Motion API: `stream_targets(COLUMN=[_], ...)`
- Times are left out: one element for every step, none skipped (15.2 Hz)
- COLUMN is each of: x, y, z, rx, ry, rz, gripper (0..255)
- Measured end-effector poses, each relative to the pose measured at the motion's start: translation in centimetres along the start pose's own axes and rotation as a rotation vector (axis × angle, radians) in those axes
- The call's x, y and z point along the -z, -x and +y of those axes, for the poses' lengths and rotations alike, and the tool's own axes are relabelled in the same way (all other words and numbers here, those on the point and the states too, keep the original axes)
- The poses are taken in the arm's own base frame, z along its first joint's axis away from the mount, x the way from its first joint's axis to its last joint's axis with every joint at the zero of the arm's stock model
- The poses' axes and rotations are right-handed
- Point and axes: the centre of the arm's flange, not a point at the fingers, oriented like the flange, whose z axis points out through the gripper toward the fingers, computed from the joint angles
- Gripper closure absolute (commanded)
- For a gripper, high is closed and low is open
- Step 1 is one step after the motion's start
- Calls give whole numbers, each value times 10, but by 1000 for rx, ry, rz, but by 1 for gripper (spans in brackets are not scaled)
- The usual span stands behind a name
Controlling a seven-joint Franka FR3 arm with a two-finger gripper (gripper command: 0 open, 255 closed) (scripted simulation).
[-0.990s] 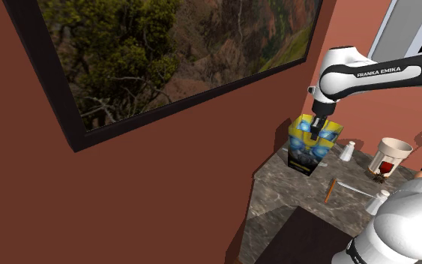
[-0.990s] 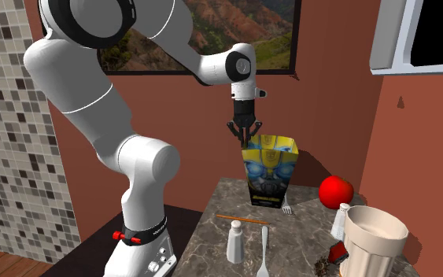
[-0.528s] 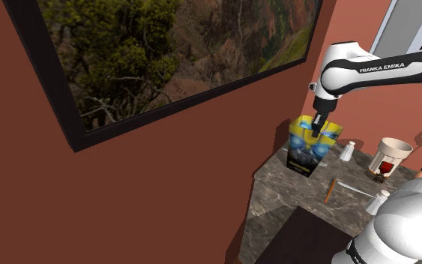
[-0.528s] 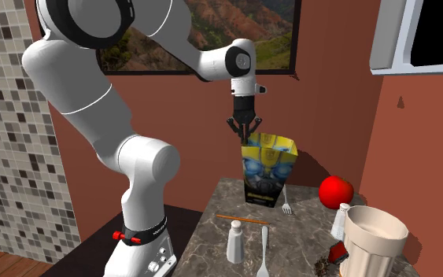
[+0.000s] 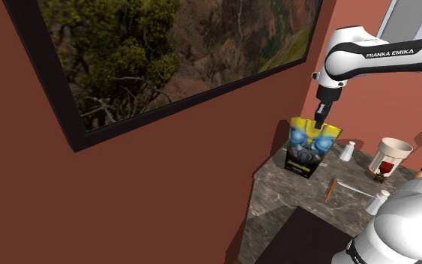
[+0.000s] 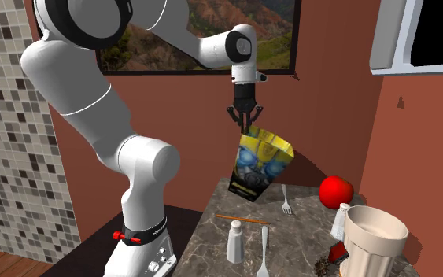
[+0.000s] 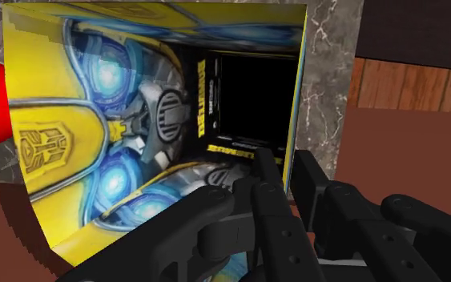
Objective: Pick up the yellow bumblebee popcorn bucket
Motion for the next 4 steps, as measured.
stream_targets(x=[4, 9, 15, 18], y=[2, 2, 2, 2], z=[0, 1, 1, 0], rx=[0, 0, 0, 0], ry=[0, 0, 0, 0], rz=[0, 0, 0, 0], gripper=[255, 255, 255, 255])
